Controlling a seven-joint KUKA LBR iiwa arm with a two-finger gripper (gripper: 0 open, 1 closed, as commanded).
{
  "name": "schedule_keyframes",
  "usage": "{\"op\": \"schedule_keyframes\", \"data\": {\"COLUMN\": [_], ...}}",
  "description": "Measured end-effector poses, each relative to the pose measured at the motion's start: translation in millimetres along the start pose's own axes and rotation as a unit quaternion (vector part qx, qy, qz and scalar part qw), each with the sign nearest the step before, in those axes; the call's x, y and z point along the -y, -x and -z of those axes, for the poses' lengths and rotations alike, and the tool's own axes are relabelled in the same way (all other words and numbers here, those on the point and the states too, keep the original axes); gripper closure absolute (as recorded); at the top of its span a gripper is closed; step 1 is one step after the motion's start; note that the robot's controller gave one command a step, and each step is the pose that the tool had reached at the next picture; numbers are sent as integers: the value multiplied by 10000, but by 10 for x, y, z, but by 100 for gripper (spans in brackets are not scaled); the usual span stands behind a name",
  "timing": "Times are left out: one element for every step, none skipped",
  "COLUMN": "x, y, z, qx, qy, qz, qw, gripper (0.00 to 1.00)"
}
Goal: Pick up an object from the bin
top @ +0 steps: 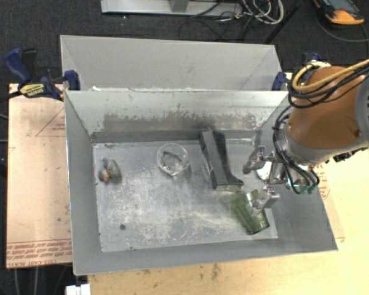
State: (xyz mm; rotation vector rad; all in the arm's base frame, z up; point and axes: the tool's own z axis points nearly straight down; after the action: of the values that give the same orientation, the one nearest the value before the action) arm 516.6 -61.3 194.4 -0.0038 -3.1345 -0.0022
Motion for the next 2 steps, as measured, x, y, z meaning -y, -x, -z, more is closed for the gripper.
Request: {"op": "schedule_keyframes", "data": {"x": [-3, 88], "y": [17, -36], "z": [40, -399], "qx": [39, 52], "qy": [-5, 0], "qz": [12, -683], "qw": [10000, 9977], "gripper": [0, 0]}}
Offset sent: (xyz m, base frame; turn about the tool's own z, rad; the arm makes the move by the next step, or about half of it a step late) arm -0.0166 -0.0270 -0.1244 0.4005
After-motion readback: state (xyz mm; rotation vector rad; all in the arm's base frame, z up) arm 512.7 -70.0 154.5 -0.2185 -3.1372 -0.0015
